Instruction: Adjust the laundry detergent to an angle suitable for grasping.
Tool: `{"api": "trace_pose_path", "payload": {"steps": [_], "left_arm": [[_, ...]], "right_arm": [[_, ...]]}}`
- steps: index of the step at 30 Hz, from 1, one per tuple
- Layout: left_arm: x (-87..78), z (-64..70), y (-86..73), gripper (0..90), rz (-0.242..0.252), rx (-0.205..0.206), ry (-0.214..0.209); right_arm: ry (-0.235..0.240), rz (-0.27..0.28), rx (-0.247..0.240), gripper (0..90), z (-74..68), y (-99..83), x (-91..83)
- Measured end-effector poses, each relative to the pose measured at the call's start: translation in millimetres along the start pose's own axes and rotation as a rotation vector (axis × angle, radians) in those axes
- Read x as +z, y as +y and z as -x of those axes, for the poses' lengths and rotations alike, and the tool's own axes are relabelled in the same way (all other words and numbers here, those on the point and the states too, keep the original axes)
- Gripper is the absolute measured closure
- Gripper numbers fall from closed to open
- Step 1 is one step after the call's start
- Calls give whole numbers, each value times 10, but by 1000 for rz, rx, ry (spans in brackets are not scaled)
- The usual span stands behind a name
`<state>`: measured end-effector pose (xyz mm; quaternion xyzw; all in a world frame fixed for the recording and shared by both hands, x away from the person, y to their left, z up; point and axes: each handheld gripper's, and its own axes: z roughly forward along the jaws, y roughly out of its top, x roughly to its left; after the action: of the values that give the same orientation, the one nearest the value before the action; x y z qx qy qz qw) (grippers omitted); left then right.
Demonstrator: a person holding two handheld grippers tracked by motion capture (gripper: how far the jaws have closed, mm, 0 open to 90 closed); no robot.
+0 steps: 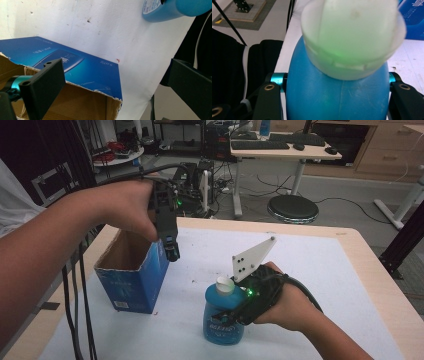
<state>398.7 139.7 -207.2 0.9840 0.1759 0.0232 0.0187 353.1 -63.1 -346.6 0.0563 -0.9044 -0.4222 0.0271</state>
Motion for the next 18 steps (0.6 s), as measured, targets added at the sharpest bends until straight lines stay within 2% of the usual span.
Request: {"api": "trace_pose_path", "payload": {"steps": [2, 5, 15, 17, 18], "left_arm": [[0, -3, 1, 18, -1, 2, 1], [0, -7, 0, 18, -3, 2, 1], [3, 0, 15, 18, -6, 3, -1], [1, -2, 14, 18, -5, 0, 1], [1, -2, 14, 18, -5, 0, 1]], "right_arm": [[20, 26, 18, 368, 12, 0, -21], [25, 36, 22, 360, 15, 0, -38], [19, 46, 18, 301, 3, -4, -85], [3, 48, 21, 245, 1, -4, -91], [3, 48, 21, 245, 1, -4, -91]]}}
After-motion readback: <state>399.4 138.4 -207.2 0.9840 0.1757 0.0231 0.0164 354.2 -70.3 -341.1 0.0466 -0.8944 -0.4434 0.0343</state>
